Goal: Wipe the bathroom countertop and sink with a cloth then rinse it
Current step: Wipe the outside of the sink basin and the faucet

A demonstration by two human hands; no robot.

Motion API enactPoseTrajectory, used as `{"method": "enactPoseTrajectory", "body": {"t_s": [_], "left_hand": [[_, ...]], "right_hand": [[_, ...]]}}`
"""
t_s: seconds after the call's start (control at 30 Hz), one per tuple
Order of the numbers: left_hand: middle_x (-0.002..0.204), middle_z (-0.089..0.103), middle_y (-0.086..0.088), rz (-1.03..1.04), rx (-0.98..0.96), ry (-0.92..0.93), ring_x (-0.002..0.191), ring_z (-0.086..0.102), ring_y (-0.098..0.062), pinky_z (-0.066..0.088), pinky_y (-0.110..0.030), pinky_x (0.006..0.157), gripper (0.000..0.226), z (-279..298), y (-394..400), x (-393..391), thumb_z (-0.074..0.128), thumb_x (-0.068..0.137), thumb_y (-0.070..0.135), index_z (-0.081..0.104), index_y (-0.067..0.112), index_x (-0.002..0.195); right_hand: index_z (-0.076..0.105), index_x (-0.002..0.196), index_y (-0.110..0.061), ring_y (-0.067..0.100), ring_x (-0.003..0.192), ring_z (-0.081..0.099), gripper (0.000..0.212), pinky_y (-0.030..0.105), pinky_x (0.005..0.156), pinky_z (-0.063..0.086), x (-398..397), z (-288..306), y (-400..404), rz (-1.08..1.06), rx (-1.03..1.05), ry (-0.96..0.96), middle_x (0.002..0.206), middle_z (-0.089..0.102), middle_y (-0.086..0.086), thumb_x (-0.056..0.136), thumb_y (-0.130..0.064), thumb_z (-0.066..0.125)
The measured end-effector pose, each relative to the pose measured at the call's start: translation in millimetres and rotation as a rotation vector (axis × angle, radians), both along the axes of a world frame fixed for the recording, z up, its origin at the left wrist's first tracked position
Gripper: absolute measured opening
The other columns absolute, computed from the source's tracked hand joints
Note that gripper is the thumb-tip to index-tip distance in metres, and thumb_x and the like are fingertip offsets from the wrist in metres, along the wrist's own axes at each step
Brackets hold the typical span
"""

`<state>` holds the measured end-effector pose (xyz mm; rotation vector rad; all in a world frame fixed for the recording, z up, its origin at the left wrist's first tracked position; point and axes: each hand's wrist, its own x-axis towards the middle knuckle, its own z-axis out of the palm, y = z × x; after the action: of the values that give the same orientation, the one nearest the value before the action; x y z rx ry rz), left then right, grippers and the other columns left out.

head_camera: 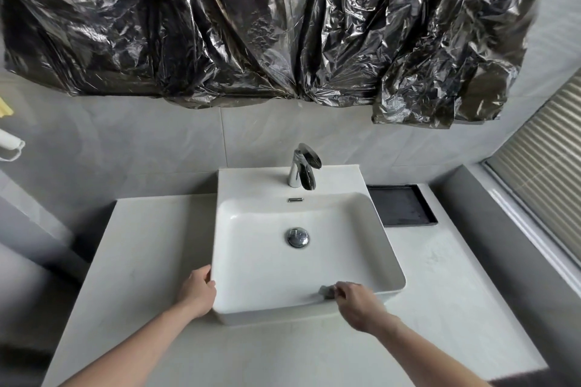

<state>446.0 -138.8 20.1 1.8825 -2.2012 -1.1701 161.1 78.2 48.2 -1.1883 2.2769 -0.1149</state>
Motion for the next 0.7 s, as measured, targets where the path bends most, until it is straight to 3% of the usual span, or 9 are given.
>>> {"method": "enactPoseTrajectory", "body": {"t_s": [0.1, 0.2, 0.3, 0.4, 0.53, 0.6, 0.7], "left_hand": [[0.148, 0.048, -0.009, 0.015, -0.036, -0.034, 0.133, 0.048, -0.03, 0.038, -0.032, 0.106, 0.059, 11.2, 8.0, -8.1, 0.052, 0.091, 0.006, 0.042, 0.016, 0.149], [0.152, 0.037, -0.005, -0.008, -0.134, -0.041, 0.138, 0.038, -0.026, 0.032, -0.032, 0.113, 0.063, 17.4, 14.2, -23.6, 0.055, 0.087, 0.008, 0.041, 0.017, 0.148], [0.151, 0.039, 0.005, -0.071, -0.142, 0.038, 0.139, 0.035, -0.022, 0.033, -0.033, 0.113, 0.054, 35.1, 18.3, -56.5, 0.055, 0.092, 0.014, 0.046, 0.025, 0.144], [0.145, 0.047, 0.011, -0.191, -0.124, 0.177, 0.133, 0.043, -0.016, 0.04, -0.031, 0.107, 0.047, 67.3, 18.1, -105.7, 0.058, 0.095, 0.022, 0.049, 0.03, 0.14], [0.128, 0.062, 0.008, -0.151, -0.036, 0.372, 0.112, 0.059, -0.016, 0.047, -0.023, 0.083, 0.043, 113.1, 8.1, -177.3, 0.063, 0.093, 0.028, 0.055, 0.027, 0.135], [0.12, 0.067, 0.006, -0.074, 0.048, 0.433, 0.106, 0.064, -0.018, 0.051, -0.03, 0.086, 0.04, 131.9, -1.0, -205.6, 0.063, 0.089, 0.036, 0.057, 0.027, 0.128], [0.1, 0.067, 0.001, 0.05, 0.177, 0.555, 0.079, 0.064, -0.02, 0.05, -0.029, 0.065, 0.006, 151.1, -12.6, -240.8, 0.059, 0.093, 0.033, 0.059, 0.028, 0.096]], "right_hand": [[0.055, 0.082, -0.034, 0.029, 0.113, 0.062, 0.029, 0.035, 0.079, 0.039, -33.4, 8.6, 26.1, -0.078, 0.06, 0.113, 0.122, 0.069, 0.002, 0.102, -0.03, 0.035], [0.064, 0.094, -0.032, 0.029, 0.115, 0.062, 0.032, 0.034, 0.081, 0.04, -63.2, 18.5, 47.1, -0.148, 0.077, 0.178, 0.124, 0.069, 0.0, 0.104, -0.027, 0.034], [0.045, 0.071, -0.04, 0.027, 0.106, 0.062, 0.039, 0.029, 0.076, 0.033, -72.0, 31.2, 47.8, -0.173, 0.045, 0.098, 0.099, 0.069, -0.01, 0.104, -0.021, 0.038], [0.053, 0.069, -0.041, 0.012, 0.087, 0.063, 0.042, 0.022, 0.073, 0.042, -74.8, 37.5, 39.3, -0.217, -0.002, -0.043, 0.078, 0.062, -0.021, 0.102, -0.018, 0.041], [0.075, 0.1, -0.042, -0.01, 0.098, 0.068, 0.037, 0.019, 0.094, 0.052, -81.4, 42.6, 24.3, -0.213, -0.204, -0.261, 0.097, 0.074, -0.033, 0.102, -0.021, 0.045], [0.076, 0.101, -0.04, -0.012, 0.093, 0.068, 0.037, 0.01, 0.083, 0.049, -75.7, 57.9, 10.7, -0.206, -0.304, -0.345, 0.093, 0.073, -0.037, 0.107, -0.021, 0.044], [0.076, 0.088, -0.038, -0.002, 0.072, 0.063, 0.043, 0.007, 0.063, 0.044, -77.9, 75.7, -9.6, -0.172, -0.43, -0.404, 0.076, 0.071, -0.023, 0.108, -0.02, 0.043]]}}
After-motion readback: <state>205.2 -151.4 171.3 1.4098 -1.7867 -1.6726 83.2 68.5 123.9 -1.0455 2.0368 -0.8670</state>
